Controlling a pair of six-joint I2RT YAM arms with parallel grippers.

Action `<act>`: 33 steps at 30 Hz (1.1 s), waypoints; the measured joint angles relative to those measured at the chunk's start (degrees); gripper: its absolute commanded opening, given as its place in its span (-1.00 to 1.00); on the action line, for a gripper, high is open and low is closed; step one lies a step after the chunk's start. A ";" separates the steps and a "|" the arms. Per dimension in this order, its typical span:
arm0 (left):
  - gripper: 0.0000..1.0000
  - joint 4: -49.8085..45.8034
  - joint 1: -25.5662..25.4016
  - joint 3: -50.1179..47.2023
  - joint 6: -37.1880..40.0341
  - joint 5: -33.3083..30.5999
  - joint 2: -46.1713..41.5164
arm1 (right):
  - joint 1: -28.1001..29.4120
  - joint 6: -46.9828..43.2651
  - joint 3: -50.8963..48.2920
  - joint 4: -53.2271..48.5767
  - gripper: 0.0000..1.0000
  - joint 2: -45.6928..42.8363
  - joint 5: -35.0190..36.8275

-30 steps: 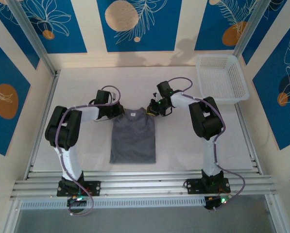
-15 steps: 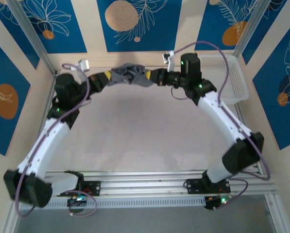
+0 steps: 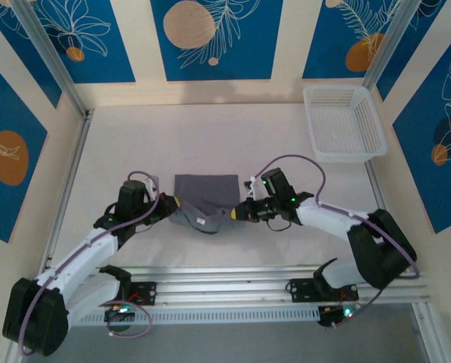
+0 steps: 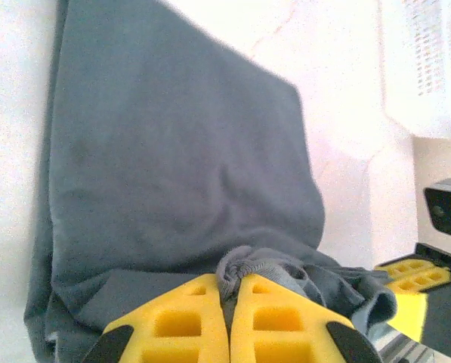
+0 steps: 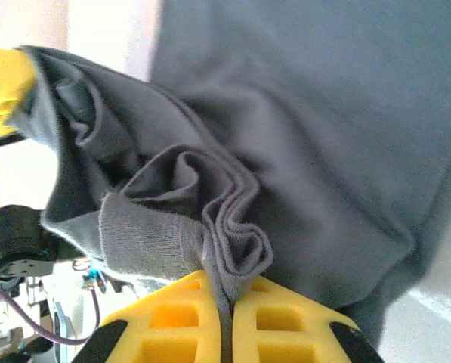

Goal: Fold the inside-out t-shirt

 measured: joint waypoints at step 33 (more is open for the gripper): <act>0.12 4.11 0.33 27.56 14.32 -24.06 38.12 | -12.81 -3.93 28.98 -5.60 0.47 25.05 12.57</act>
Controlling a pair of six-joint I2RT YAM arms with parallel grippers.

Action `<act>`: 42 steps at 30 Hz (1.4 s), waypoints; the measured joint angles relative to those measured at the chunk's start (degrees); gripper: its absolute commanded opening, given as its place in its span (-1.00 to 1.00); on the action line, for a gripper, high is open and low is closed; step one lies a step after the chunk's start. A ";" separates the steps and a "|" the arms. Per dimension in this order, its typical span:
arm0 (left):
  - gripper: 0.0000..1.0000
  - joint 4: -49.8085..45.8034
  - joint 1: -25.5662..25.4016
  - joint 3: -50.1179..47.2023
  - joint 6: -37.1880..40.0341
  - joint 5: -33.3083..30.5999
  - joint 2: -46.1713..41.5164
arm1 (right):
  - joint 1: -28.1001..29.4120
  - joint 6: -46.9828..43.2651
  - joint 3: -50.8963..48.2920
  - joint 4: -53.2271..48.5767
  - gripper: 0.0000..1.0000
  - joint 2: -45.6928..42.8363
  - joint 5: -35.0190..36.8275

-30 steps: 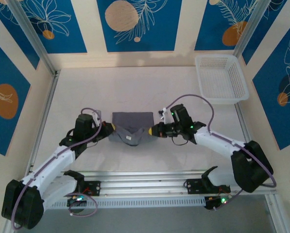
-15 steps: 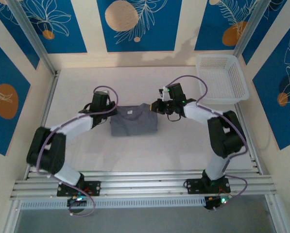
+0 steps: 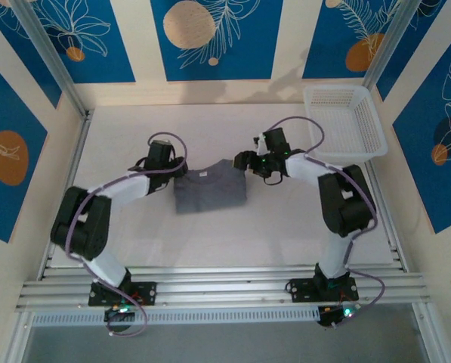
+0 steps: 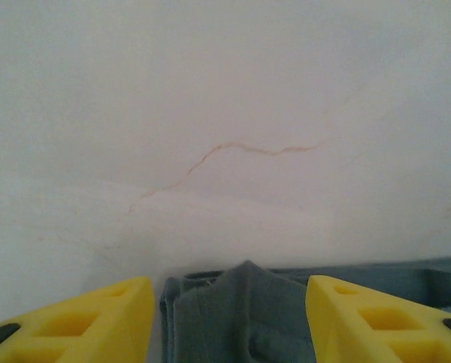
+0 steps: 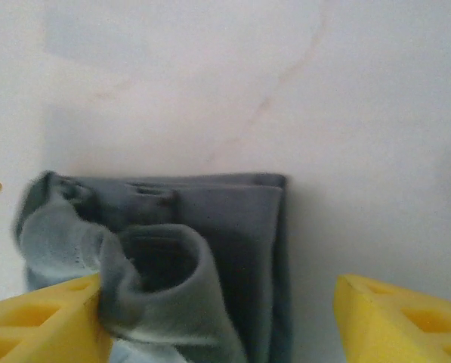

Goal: Fold the inside-out t-shirt

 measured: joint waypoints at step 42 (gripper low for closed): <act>0.52 -7.37 21.11 -16.74 -20.68 5.44 -16.61 | 18.95 20.98 10.56 -0.79 0.51 -0.46 12.41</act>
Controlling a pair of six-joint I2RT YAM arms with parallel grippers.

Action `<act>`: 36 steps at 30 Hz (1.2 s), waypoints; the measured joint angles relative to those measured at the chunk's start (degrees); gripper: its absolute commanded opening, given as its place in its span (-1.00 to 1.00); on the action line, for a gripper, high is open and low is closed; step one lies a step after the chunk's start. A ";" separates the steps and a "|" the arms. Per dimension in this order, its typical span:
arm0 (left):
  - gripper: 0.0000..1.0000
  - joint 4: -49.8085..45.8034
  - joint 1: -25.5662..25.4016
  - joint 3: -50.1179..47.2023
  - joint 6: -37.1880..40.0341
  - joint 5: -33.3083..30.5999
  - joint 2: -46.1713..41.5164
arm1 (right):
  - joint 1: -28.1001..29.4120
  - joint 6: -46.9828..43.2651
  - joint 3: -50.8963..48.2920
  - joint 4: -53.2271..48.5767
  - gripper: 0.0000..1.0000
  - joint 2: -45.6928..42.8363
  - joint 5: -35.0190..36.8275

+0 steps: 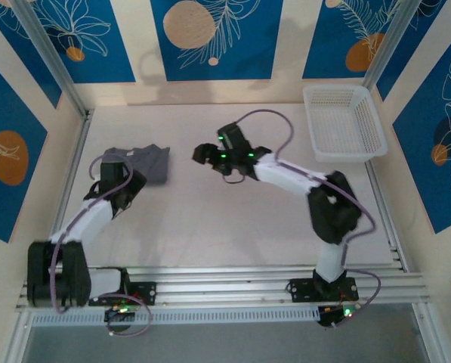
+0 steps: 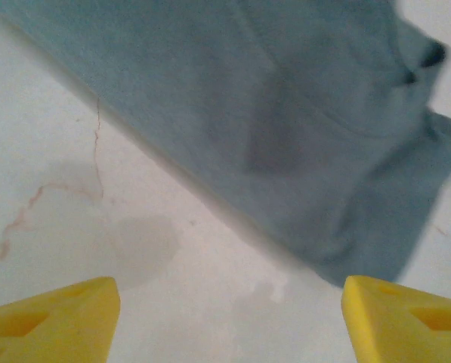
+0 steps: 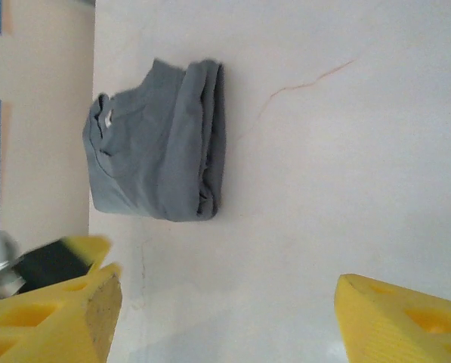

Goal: Fold the inside-out t-shirt

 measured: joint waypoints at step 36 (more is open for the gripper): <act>0.26 4.35 2.86 41.29 -12.15 8.09 44.15 | -1.90 -3.17 -13.90 -11.17 0.50 -17.20 5.11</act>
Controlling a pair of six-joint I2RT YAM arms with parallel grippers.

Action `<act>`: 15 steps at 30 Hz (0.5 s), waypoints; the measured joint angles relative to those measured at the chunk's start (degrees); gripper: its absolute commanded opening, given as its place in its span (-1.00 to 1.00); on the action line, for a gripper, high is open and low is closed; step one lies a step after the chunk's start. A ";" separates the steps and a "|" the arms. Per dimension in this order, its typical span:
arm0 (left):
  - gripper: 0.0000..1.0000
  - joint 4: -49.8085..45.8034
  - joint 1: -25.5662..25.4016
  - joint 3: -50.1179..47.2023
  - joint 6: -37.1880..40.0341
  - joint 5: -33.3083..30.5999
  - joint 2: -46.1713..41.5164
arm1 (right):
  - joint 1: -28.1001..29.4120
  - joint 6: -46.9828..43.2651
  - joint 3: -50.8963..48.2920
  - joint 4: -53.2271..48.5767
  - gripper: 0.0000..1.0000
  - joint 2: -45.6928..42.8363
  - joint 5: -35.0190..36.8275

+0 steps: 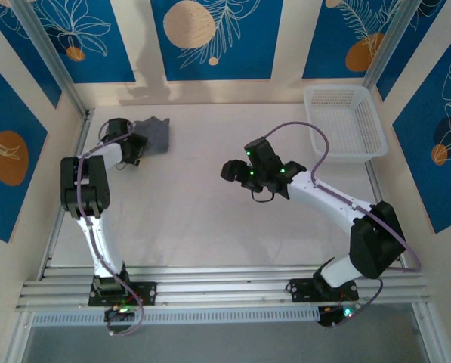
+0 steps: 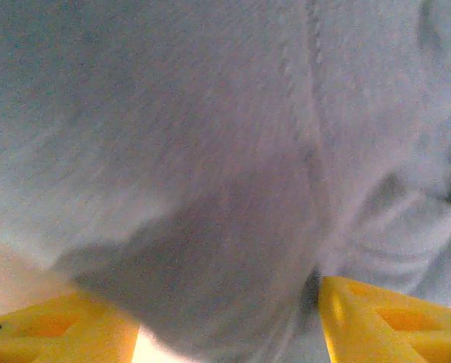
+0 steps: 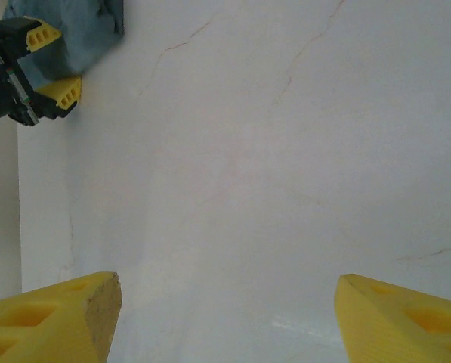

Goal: Fold the inside-out t-shirt

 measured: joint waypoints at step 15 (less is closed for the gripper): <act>0.25 7.85 0.85 13.84 2.49 1.14 11.61 | 0.02 -0.02 0.59 -1.60 0.50 0.22 -0.17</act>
